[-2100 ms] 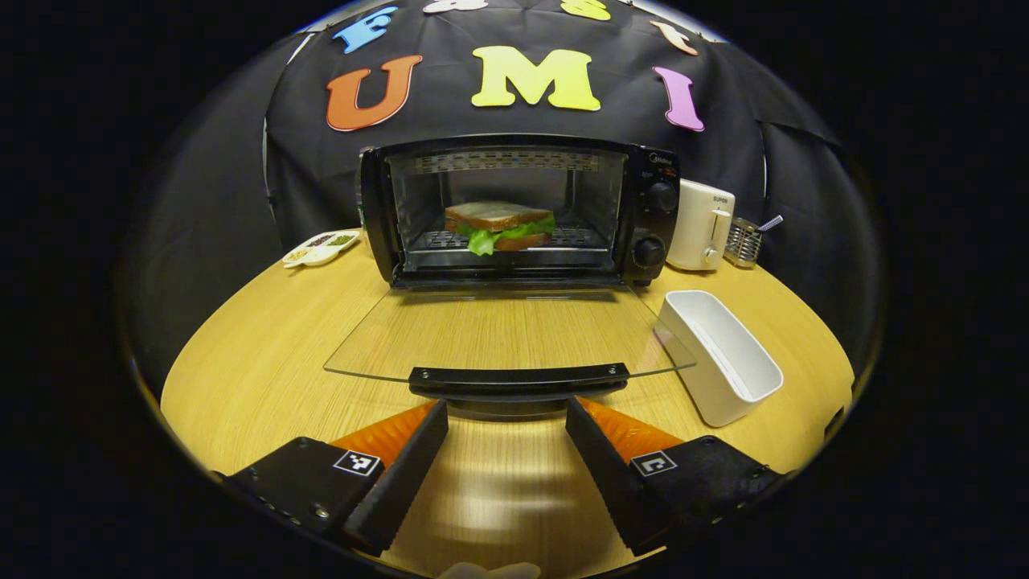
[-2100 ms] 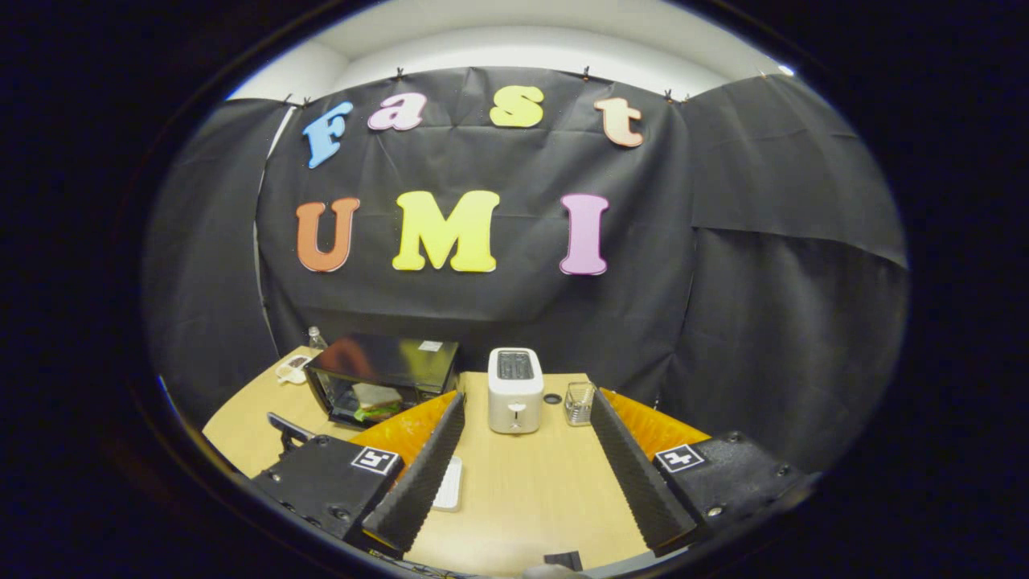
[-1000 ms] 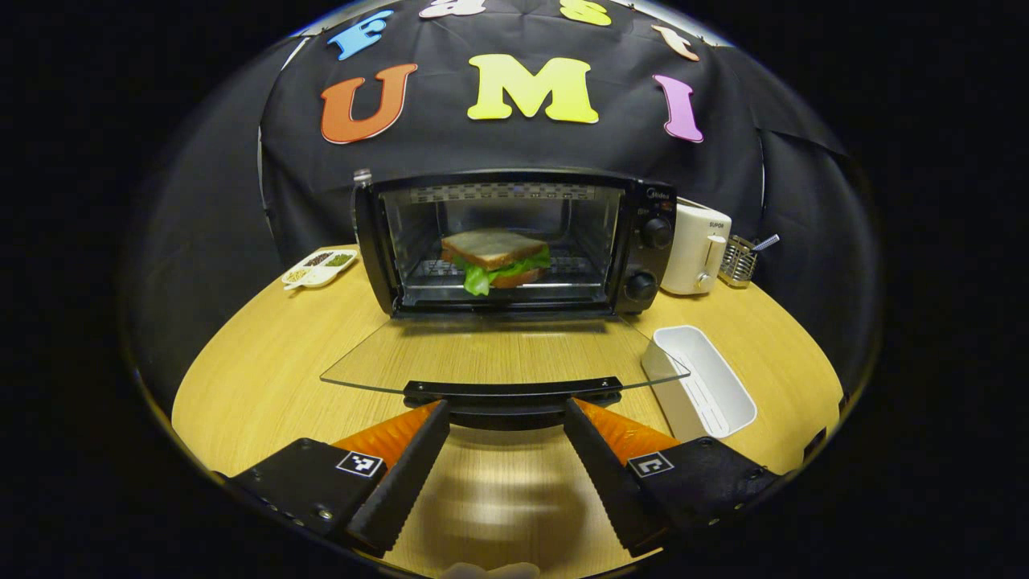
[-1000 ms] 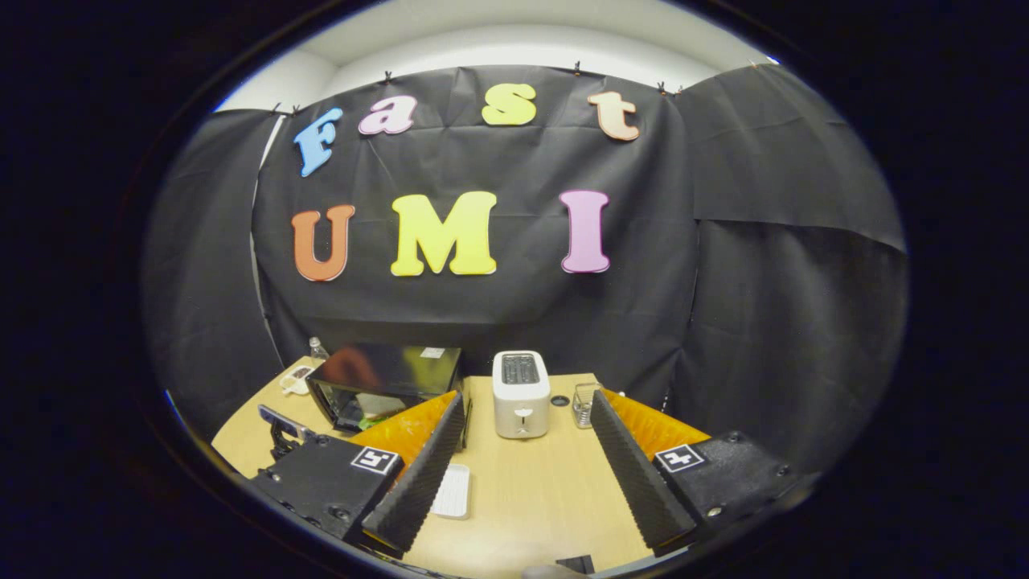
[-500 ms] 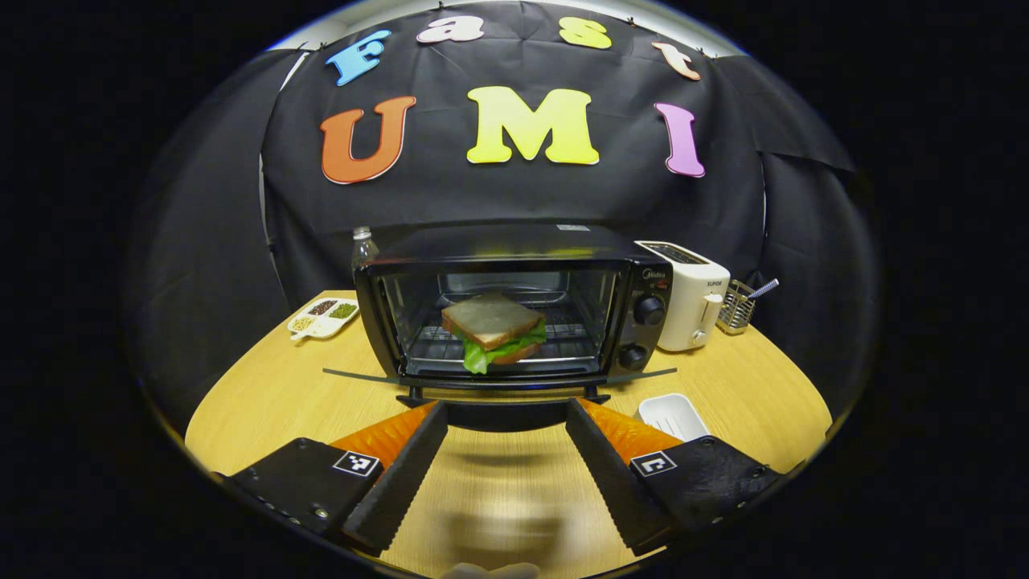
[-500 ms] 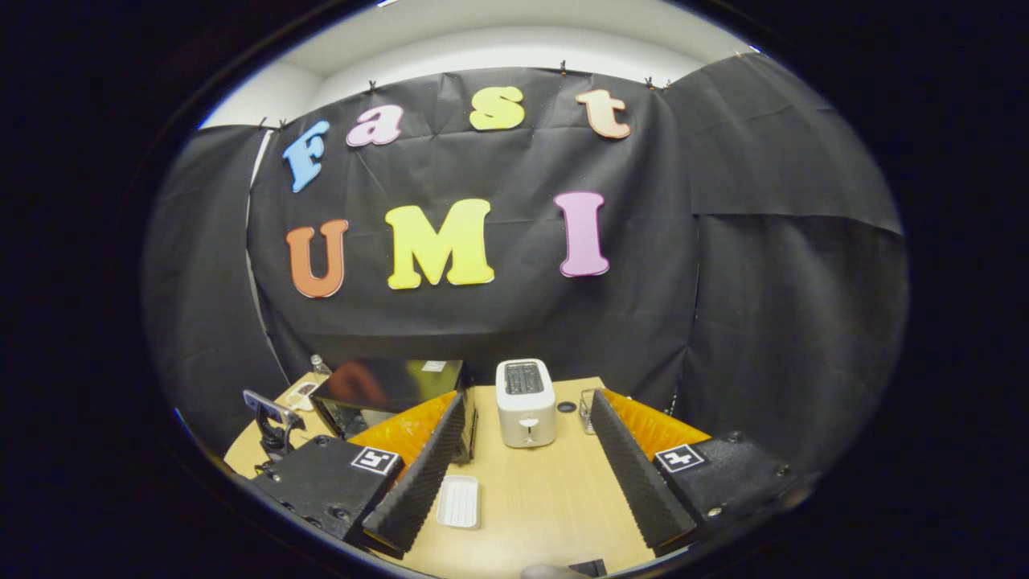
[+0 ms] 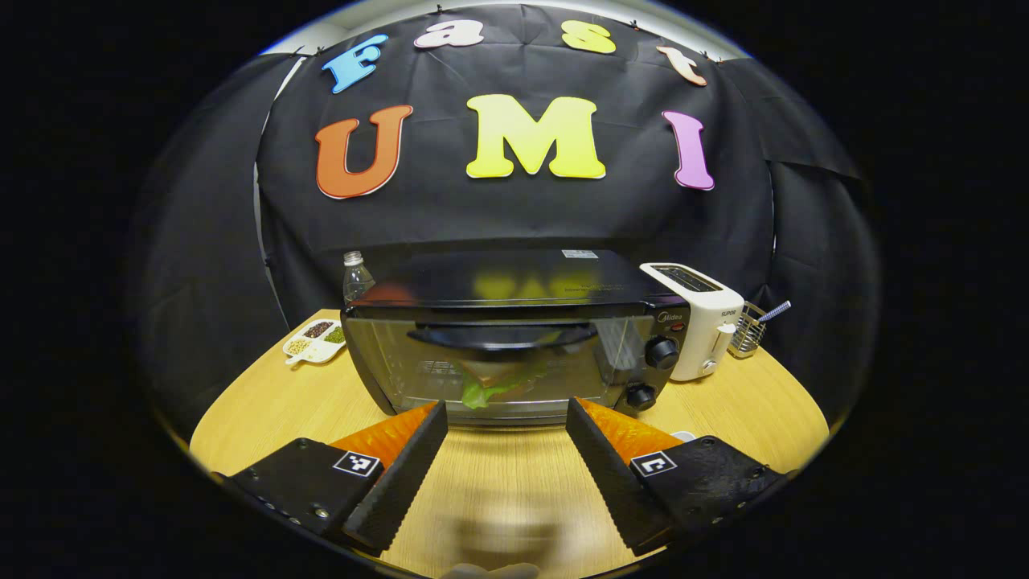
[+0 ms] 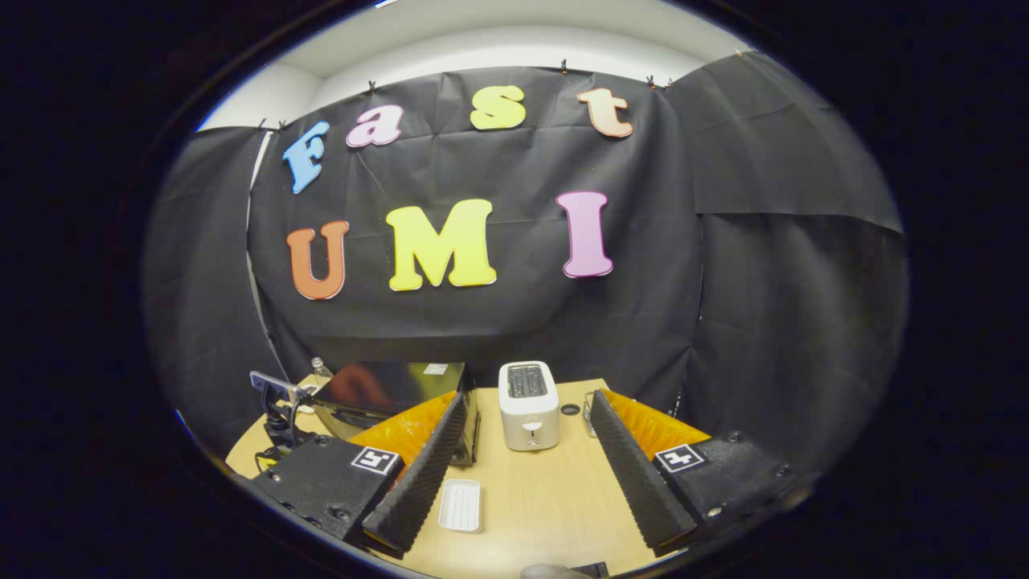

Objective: Open the electric oven with the left hand, put the food in, and close the electric oven.

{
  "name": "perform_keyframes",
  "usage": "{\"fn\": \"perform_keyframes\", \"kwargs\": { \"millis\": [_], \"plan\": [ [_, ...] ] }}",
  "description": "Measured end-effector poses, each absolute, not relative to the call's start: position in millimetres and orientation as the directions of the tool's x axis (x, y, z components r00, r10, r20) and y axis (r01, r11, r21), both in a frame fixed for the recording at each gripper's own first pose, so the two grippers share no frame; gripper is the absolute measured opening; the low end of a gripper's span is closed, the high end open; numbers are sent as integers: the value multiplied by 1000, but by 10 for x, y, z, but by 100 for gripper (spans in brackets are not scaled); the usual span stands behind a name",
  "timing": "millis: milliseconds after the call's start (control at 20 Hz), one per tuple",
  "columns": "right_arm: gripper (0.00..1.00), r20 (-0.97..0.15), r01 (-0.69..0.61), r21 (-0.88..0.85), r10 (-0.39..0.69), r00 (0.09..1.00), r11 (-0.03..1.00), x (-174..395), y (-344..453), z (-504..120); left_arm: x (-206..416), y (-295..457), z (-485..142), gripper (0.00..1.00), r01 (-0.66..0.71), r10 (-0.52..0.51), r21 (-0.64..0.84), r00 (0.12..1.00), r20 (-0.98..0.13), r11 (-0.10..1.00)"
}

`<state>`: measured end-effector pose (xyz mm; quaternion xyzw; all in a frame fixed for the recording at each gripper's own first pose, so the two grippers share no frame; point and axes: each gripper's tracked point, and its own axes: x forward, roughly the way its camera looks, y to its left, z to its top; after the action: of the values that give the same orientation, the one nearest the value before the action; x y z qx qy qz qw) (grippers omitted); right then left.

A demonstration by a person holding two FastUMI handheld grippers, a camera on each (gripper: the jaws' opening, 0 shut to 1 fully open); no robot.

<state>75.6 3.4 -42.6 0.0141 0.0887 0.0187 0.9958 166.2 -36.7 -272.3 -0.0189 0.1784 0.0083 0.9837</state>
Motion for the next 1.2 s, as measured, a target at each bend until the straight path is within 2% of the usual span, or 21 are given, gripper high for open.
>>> {"fn": "perform_keyframes", "kwargs": {
  "millis": [150,200,300,350,400,450,550,600,650,700,750,800,850,950,1150,1200],
  "plan": [
    [100,-173,-39,31,44,984,999,756,39,-438,1626,-329,-2701,98,-30,17,-33,937,-349,999],
    [90,-173,-41,31,46,984,999,751,56,-437,1620,-323,-2687,97,-31,19,-31,938,-347,999],
    [90,-166,-48,31,53,985,998,720,79,-417,1572,-299,-2632,98,-36,24,-27,940,-340,999],
    [100,-163,-53,29,57,985,998,727,100,-417,1548,-286,-2545,98,-37,25,-33,948,-318,999],
    [90,-156,-59,23,62,986,998,720,131,-392,1499,-290,-2441,98,-36,20,-46,952,-306,998],
    [100,-149,-65,16,67,987,998,712,148,-366,1432,-280,-2305,98,-35,18,-55,958,-287,998],
    [100,-129,-79,-2,78,989,997,671,217,-281,1326,-262,-1947,97,-25,8,-73,973,-232,997],
    [90,-116,-85,-13,83,990,996,664,244,-243,1266,-256,-1768,97,-16,1,-73,978,-209,997],
    [90,-101,-94,-22,91,991,995,645,287,-197,1196,-223,-1579,97,-12,2,-58,985,-175,998],
    [100,-87,-103,-25,100,991,994,614,345,-147,1104,-180,-1385,97,-10,3,-49,989,-147,999],
    [100,-74,-114,-24,112,991,993,584,413,-94,1021,-159,-1197,100,-1,-4,-44,993,-117,999],
    [91,-59,-123,-17,122,991,992,555,466,-57,922,-124,-1017,97,-2,-1,-41,996,-91,999],
    [100,-49,-129,-13,129,990,992,540,503,-38,823,-87,-849,97,-5,2,-42,998,-70,999],
    [100,-27,-141,-3,141,990,990,477,580,7,609,-47,-505,97,-1,1,-40,1000,-19,999],
    [100,-9,-160,11,160,987,987,332,729,34,256,36,-175,96,-1,2,-43,1000,11,999],
    [90,-6,-163,12,163,987,987,281,733,20,189,64,-118,96,-3,4,-40,1000,14,999]
  ]
}}
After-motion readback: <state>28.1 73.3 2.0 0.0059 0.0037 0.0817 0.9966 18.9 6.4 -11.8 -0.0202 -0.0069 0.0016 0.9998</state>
